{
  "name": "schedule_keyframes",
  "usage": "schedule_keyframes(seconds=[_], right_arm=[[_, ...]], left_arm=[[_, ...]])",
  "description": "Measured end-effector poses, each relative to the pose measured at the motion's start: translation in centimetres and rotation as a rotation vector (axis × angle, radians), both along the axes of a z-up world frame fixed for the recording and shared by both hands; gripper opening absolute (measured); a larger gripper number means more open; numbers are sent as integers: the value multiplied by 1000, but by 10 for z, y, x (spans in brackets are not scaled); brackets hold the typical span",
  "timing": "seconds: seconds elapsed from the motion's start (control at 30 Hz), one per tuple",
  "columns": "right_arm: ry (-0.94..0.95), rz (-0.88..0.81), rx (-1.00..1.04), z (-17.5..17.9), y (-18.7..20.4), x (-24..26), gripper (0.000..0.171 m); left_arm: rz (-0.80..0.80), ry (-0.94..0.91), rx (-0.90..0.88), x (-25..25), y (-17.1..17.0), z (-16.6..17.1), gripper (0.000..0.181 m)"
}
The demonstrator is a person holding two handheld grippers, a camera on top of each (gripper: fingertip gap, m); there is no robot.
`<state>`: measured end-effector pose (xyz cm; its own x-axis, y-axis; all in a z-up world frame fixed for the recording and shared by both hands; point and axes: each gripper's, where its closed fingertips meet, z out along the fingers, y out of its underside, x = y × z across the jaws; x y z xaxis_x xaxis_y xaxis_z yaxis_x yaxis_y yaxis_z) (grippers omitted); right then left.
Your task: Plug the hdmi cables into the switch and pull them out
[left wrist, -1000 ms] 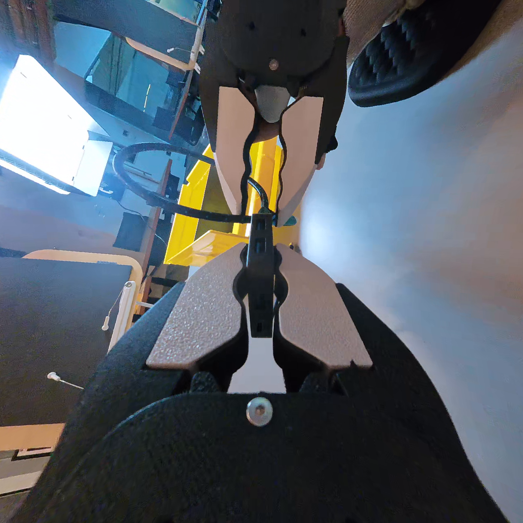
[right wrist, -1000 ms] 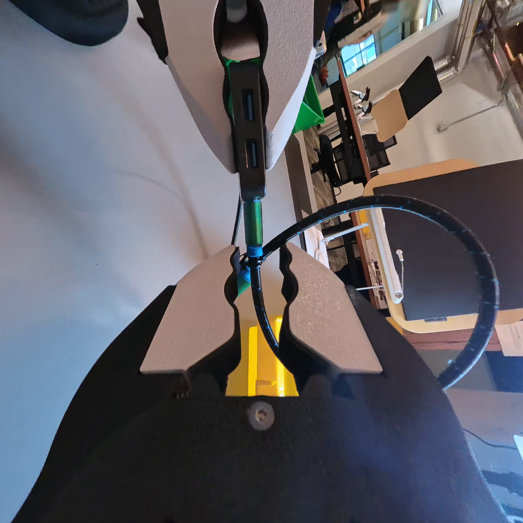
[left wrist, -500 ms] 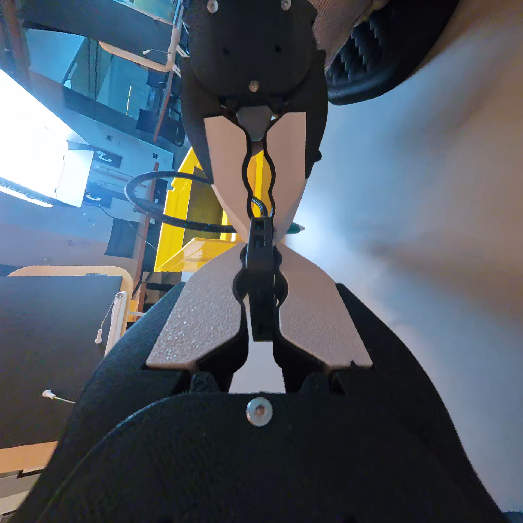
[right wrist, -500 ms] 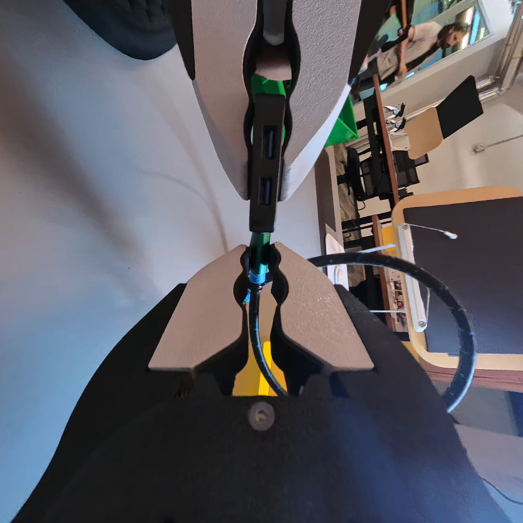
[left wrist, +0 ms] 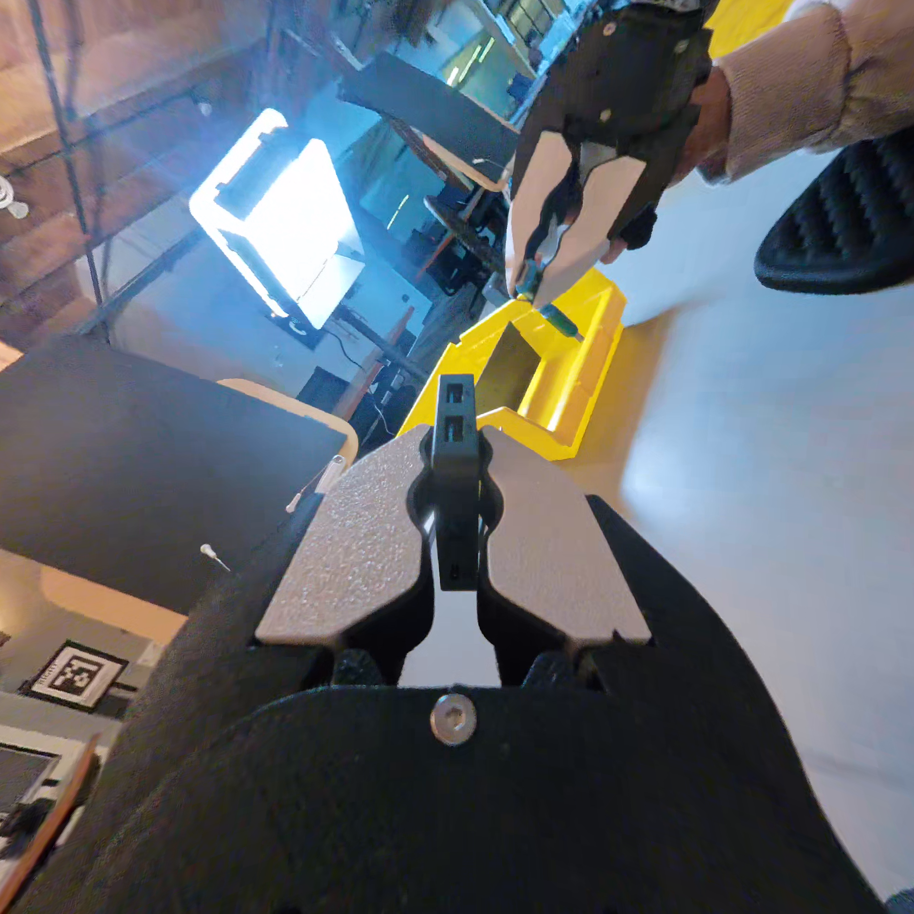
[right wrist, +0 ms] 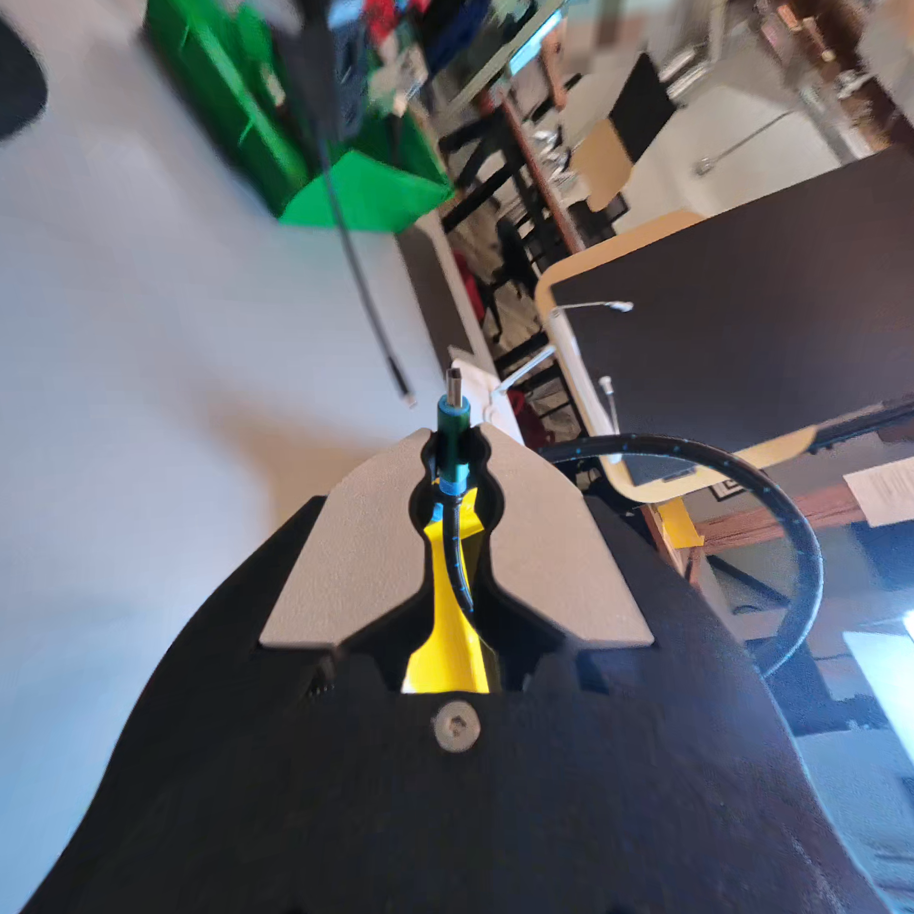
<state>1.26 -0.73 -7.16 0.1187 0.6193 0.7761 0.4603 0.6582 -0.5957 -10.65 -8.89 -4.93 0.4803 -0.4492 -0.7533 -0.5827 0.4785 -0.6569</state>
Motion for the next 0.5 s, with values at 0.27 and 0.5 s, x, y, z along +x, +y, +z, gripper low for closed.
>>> schedule_keyframes(seconds=[0.27,0.5], right_arm=[[5,-180,-279,20,69,18,12],[-105,-455,-716,-37,137,6,12]], left_arm=[[22,-282,-76,-22,26,1,14],[39,-320,-115,-27,35,-9,15]])
